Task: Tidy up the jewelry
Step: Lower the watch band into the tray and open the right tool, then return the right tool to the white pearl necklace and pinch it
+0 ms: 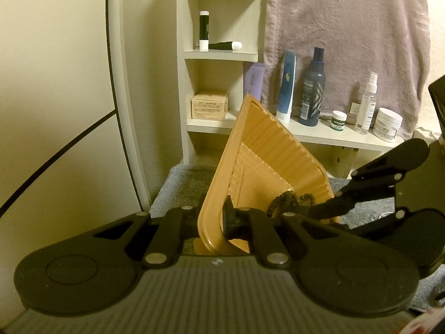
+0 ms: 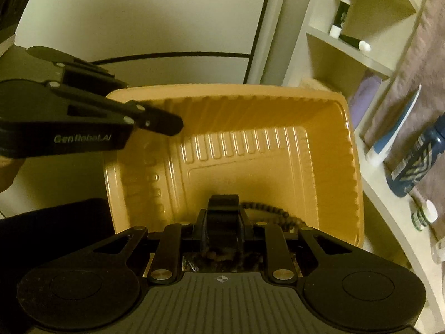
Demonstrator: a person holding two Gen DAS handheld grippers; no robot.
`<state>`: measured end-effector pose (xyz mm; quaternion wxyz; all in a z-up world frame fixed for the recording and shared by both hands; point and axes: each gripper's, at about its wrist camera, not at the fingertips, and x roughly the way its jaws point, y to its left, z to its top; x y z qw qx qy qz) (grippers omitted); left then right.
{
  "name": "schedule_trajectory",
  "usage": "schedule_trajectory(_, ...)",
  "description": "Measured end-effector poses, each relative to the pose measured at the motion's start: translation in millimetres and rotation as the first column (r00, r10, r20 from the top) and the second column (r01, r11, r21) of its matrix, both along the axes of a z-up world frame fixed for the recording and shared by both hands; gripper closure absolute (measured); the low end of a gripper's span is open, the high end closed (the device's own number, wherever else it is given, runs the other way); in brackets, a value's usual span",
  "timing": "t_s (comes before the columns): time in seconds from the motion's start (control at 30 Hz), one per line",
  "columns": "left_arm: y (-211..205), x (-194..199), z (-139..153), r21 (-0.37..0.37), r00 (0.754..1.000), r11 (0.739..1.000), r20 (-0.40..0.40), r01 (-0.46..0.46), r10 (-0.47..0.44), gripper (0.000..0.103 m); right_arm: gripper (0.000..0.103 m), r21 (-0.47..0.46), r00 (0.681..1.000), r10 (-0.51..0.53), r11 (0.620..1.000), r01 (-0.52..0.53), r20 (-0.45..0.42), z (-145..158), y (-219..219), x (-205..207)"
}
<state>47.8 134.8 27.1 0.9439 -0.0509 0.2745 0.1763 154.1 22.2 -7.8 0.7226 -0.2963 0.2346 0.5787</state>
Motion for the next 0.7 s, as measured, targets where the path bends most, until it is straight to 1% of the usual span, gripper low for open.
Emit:
schedule_trajectory(0.23, 0, 0, 0, -0.003, 1.000, 1.000, -0.001, -0.001, 0.001, 0.095, 0.081, 0.012, 1.000, -0.011, 1.000, 0.011, 0.004, 5, -7, 0)
schedule_trajectory(0.3, 0, 0, 0, -0.005, 1.000, 1.000, -0.001, -0.003, 0.003, 0.095, 0.060, 0.012, 1.000, -0.022, 1.000, 0.022, 0.016, 5, -9, 0)
schedule_trajectory(0.33, 1, 0, 0, -0.006, 1.000, 1.000, -0.001, -0.004, 0.004, 0.095, 0.041, 0.016, 0.999, -0.031, 0.999, 0.030, 0.021, 6, -11, -1)
schedule_trajectory(0.37, 1, 0, -1, -0.007, 1.000, 1.000, -0.002, -0.005, 0.005, 0.095, 0.039, 0.029, 0.999, -0.041, 0.999, 0.040, 0.021, 7, -15, -1)
schedule_trajectory(0.5, 1, 0, -1, -0.008, 1.000, 1.000, -0.001, -0.005, 0.005, 0.095, 0.039, 0.055, 0.997, -0.080, 0.995, 0.080, 0.006, 9, -32, 2)
schedule_trajectory(0.6, 1, -1, -1, -0.007, 1.000, 1.000, -0.002, -0.005, 0.005, 0.095, 0.039, 0.079, 0.991, -0.136, 0.988, 0.136, -0.011, 9, -50, 5)
schedule_trajectory(0.7, 1, -1, -1, -0.007, 1.000, 1.000, -0.002, -0.005, 0.005, 0.095, 0.039, 0.109, 0.977, -0.212, 0.971, 0.215, -0.040, 8, -72, 8)
